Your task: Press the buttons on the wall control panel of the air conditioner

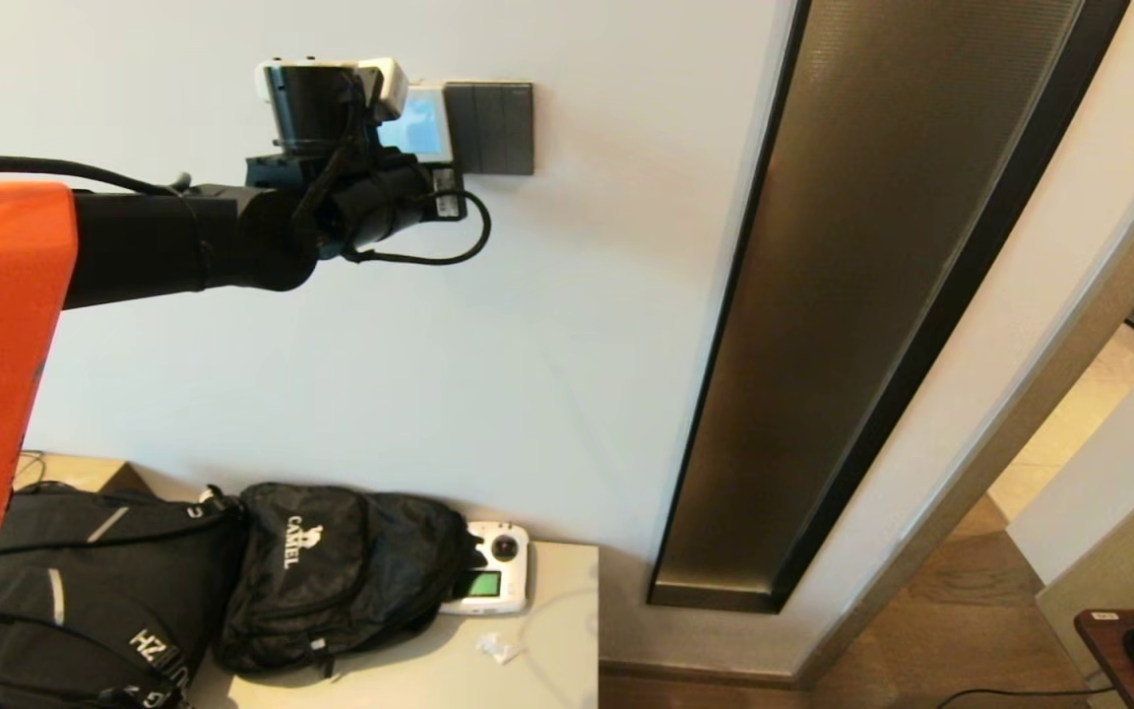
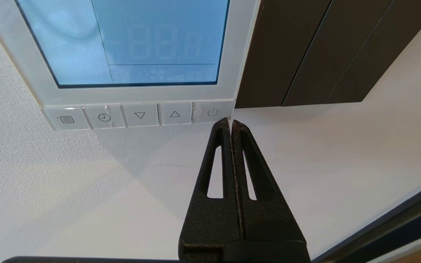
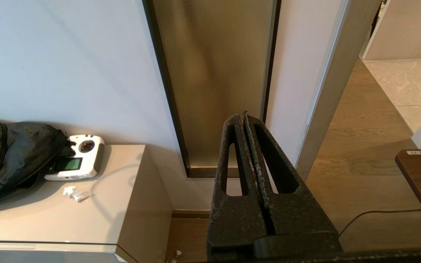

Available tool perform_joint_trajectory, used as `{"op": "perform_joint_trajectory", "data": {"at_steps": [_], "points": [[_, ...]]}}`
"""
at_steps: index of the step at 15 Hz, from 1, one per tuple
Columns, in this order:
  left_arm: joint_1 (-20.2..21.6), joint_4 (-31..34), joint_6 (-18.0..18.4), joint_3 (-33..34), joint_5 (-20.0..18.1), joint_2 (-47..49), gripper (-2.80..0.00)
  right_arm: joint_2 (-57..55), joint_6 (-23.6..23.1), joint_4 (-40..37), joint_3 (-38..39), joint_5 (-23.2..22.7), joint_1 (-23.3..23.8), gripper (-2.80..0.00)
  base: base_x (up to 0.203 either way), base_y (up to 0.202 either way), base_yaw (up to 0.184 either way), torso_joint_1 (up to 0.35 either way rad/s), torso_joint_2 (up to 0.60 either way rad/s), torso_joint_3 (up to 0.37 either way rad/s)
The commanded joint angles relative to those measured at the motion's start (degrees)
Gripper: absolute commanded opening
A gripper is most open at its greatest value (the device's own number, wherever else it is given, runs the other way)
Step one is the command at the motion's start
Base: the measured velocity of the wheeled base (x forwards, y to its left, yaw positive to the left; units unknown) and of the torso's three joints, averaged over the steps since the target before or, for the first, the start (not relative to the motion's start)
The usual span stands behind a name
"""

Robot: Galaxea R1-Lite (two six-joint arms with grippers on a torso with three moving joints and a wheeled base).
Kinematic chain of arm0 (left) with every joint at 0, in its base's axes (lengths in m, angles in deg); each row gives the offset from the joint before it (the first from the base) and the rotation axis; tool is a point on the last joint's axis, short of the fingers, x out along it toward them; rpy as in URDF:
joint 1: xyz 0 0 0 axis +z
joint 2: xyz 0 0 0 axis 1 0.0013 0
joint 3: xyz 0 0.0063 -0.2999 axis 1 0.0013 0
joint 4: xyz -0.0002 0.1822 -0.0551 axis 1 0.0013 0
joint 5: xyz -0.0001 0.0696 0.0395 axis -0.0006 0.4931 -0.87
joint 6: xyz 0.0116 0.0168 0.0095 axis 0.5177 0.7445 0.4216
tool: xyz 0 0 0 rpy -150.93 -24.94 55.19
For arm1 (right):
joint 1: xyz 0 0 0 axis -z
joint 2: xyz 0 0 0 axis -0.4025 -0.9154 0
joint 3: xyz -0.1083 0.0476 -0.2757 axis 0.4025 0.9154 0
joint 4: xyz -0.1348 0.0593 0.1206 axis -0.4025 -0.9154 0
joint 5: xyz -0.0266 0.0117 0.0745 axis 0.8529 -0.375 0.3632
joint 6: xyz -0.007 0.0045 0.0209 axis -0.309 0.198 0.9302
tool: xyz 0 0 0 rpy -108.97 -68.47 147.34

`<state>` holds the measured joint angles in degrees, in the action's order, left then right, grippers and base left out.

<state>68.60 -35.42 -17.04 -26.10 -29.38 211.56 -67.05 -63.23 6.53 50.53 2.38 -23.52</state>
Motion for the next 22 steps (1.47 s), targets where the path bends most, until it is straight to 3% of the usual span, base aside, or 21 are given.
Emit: {"op": "perform_joint_trajectory", "data": {"at_steps": [1,8,11,15,22], "points": [[0.14,-0.06,-0.04,-0.01,-0.02,0.20,-2.80,-0.08,-0.02,0.02,0.00,0.00,0.05,-2.80,0.000,0.000,0.000,0.000,0.00,0.000],[0.23,-0.18,-0.84,1.77,0.20,-3.20,-2.80,-0.08,0.02,0.02,0.00,-0.04,0.13,-2.80,0.000,0.000,0.000,0.000,0.00,0.000],[0.23,-3.43,-0.94,10.01,0.22,-9.37,-2.80,-0.08,0.05,0.02,0.00,-0.09,0.04,-2.80,0.000,0.000,0.000,0.000,0.00,0.000],[0.23,-9.42,-0.54,28.37,0.23,-23.84,-2.80,-0.08,-0.02,0.02,0.00,-0.09,0.04,-2.80,0.000,0.000,0.000,0.000,0.00,0.000],[0.73,-15.89,-0.71,72.68,0.11,-55.58,-2.80,-0.08,-0.02,0.02,0.00,-0.09,0.04,-2.80,0.000,0.000,0.000,0.000,0.00,0.000]]}}
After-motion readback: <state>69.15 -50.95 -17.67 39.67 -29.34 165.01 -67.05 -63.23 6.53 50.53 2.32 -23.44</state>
